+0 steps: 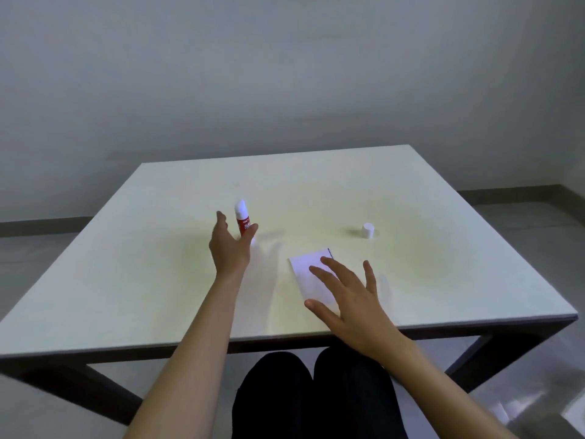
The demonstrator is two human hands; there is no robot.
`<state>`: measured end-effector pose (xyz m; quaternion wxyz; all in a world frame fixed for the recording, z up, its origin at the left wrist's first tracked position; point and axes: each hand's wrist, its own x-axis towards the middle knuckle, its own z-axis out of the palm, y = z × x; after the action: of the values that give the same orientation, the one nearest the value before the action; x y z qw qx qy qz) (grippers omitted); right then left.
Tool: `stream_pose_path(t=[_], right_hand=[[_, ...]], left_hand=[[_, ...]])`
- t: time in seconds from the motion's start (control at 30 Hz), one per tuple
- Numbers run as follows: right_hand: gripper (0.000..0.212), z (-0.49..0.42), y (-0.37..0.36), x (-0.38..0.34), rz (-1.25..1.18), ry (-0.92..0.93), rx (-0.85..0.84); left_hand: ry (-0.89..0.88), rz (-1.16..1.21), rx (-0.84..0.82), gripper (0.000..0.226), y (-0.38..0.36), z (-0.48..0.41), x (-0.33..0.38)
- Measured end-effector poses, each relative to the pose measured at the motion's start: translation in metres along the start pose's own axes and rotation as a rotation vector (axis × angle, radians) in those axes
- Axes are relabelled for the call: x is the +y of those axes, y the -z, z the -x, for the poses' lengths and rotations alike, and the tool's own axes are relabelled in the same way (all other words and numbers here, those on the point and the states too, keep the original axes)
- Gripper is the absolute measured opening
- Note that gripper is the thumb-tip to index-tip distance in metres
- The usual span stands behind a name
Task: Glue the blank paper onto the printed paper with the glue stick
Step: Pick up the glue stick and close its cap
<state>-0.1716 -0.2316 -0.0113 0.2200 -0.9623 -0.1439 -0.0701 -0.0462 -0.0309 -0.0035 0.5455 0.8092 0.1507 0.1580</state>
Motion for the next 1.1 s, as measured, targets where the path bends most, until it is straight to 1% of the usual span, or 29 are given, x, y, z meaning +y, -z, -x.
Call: stream_pose_path(t=[0.03,0.1,0.13,0.2,0.27,0.33,0.37,0.4,0.43,0.47,0.53,0.57,0.6,0.63,0.67,0.7,0.73,0.77,0.8,0.83,0.87,0.93,0.97,1.0,1.03,1.07,1.1], right_hand=[[0.055,-0.002,0.001,-0.003,-0.061,-0.006,0.032],[0.047,-0.009,0.004,-0.011,-0.233,-0.022,0.098],[0.042,-0.012,0.005,-0.014,-0.331,-0.034,0.127],[0.035,-0.022,0.007,-0.020,-0.540,-0.093,0.176],[0.031,-0.038,0.012,-0.023,-0.796,-0.260,0.160],[0.034,-0.059,0.018,-0.022,-1.207,-0.500,0.028],[0.037,-0.068,0.020,-0.022,-1.405,-0.601,-0.054],[0.043,-0.073,0.023,-0.022,-1.546,-0.665,-0.118],[0.048,-0.076,0.025,-0.021,-1.604,-0.685,-0.166],[0.049,-0.078,0.027,-0.020,-1.631,-0.680,-0.187],[0.039,-0.077,0.029,-0.020,-1.682,-0.633,-0.183],[0.031,-0.077,0.028,-0.019,-1.719,-0.601,-0.152],[0.022,-0.076,0.026,-0.019,-1.713,-0.531,-0.076],[0.013,-0.073,0.021,-0.019,-1.609,-0.446,0.054],[0.009,-0.069,0.017,-0.020,-1.391,-0.362,0.212],[0.013,-0.066,0.011,-0.022,-1.086,-0.285,0.364],[0.018,-0.064,0.006,-0.024,-0.842,-0.212,0.478],[0.022,-0.062,0.001,-0.024,-0.716,-0.161,0.537],[0.023,-0.061,0.000,-0.023,-0.703,-0.163,0.543],[0.025,-0.061,0.003,-0.023,-0.790,-0.230,0.487],[0.032,-0.062,0.010,-0.023,-0.966,-0.347,0.368],[0.054,-0.065,0.023,-0.021,-1.417,-0.561,0.010],[0.057,-0.066,0.028,-0.019,-1.573,-0.605,-0.118],[0.054,-0.066,0.030,-0.017,-1.660,-0.599,-0.161],[0.046,-0.067,0.030,-0.017,-1.679,-0.563,-0.131],[0.036,-0.068,0.027,-0.018,-1.628,-0.488,-0.031],[0.024,-0.066,0.022,-0.019,-1.489,-0.386,0.128]], left_hand=[[0.011,-0.033,-0.013,0.063,-0.004,-0.004,-0.002],[-0.057,-0.047,0.022,0.024,-0.011,-0.005,-0.001],[-0.078,-0.022,0.035,0.017,-0.013,-0.003,0.000],[-0.068,0.057,0.023,0.021,-0.013,0.001,0.007],[-0.032,0.271,-0.114,0.021,-0.012,0.013,0.022],[-0.030,0.463,-0.285,0.015,-0.013,0.028,0.038],[-0.047,0.500,-0.359,0.017,-0.014,0.035,0.044],[-0.061,0.516,-0.414,0.019,-0.015,0.041,0.048],[-0.060,0.524,-0.446,0.021,-0.015,0.045,0.050],[-0.044,0.537,-0.464,0.020,-0.014,0.047,0.053],[-0.007,0.583,-0.476,0.012,-0.013,0.049,0.055],[-0.002,0.594,-0.472,0.011,-0.012,0.050,0.056],[0.001,0.602,-0.463,0.010,-0.012,0.051,0.057],[0.007,0.612,-0.454,0.009,-0.013,0.053,0.057],[0.019,0.628,-0.450,0.007,-0.014,0.056,0.058],[0.035,0.648,-0.450,0.006,-0.015,0.059,0.059],[0.050,0.667,-0.452,0.006,-0.016,0.061,0.060],[0.057,0.676,-0.453,0.005,-0.017,0.062,0.060],[0.057,0.675,-0.453,0.005,-0.017,0.063,0.061],[0.053,0.669,-0.455,0.005,-0.016,0.064,0.061],[0.053,0.664,-0.456,0.005,-0.015,0.064,0.062],[0.054,0.648,-0.464,0.007,-0.013,0.064,0.062],[0.056,0.643,-0.472,0.008,-0.012,0.064,0.063],[0.056,0.641,-0.477,0.008,-0.011,0.064,0.063],[0.051,0.638,-0.474,0.006,-0.010,0.064,0.064],[0.044,0.634,-0.462,0.005,-0.010,0.064,0.065],[0.041,0.631,-0.448,0.004,-0.010,0.063,0.066]])
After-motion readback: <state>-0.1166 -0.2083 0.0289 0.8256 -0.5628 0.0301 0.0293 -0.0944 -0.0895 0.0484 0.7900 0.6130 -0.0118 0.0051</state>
